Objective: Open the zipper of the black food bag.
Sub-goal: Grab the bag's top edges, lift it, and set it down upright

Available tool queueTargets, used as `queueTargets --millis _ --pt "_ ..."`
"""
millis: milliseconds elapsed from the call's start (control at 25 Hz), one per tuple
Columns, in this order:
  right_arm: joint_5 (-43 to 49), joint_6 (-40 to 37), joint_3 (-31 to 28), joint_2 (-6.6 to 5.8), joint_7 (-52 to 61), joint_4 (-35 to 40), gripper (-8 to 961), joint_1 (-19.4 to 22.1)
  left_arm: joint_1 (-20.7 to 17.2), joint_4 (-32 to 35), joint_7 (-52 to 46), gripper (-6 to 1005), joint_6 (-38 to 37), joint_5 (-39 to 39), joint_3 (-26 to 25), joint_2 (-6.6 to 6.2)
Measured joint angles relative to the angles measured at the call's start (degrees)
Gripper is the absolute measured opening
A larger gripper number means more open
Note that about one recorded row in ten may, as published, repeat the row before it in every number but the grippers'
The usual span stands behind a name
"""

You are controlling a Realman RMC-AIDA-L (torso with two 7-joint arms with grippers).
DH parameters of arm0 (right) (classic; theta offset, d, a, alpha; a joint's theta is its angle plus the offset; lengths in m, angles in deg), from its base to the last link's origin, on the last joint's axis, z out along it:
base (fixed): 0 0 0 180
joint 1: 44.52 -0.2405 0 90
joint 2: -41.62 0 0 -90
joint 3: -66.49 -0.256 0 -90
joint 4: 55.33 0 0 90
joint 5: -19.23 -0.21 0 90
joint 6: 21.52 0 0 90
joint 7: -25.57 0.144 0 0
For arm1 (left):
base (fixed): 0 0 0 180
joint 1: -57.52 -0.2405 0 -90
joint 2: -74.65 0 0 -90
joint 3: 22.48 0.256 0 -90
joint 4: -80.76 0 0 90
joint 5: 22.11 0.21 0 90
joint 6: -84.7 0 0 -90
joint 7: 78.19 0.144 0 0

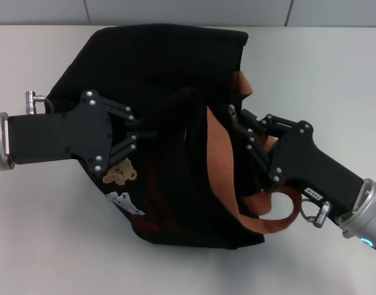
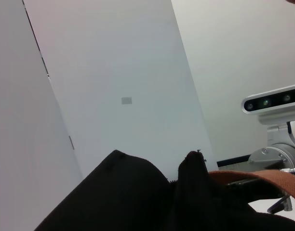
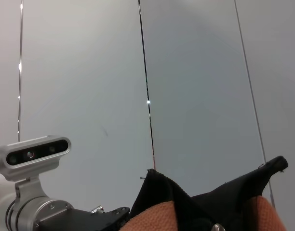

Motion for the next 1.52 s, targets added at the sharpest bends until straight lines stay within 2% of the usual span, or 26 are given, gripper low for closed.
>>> queueTargets --millis 200,440,560,1520 --pt "0.26 0.27 -0.01 0.0 -0.02 -0.05 173 -0.26 0.0 -0.04 0.0 88 0.01 0.0 0.0 0.07" --pt "0.07 0.3 -0.02 0.0 -0.5 -0.21 174 0.04 0.0 -0.09 0.0 88 0.0 0.0 0.0 0.1" --pt "0.04 0.31 -0.07 0.0 -0.84 -0.43 119 0.06 0.0 -0.09 0.0 88 -0.01 0.0 0.0 0.1" --pt "0.73 -3.28 0.53 -0.28 -0.28 -0.11 31 0.74 0.09 -0.71 0.26 89 0.64 0.05 0.01 0.0"
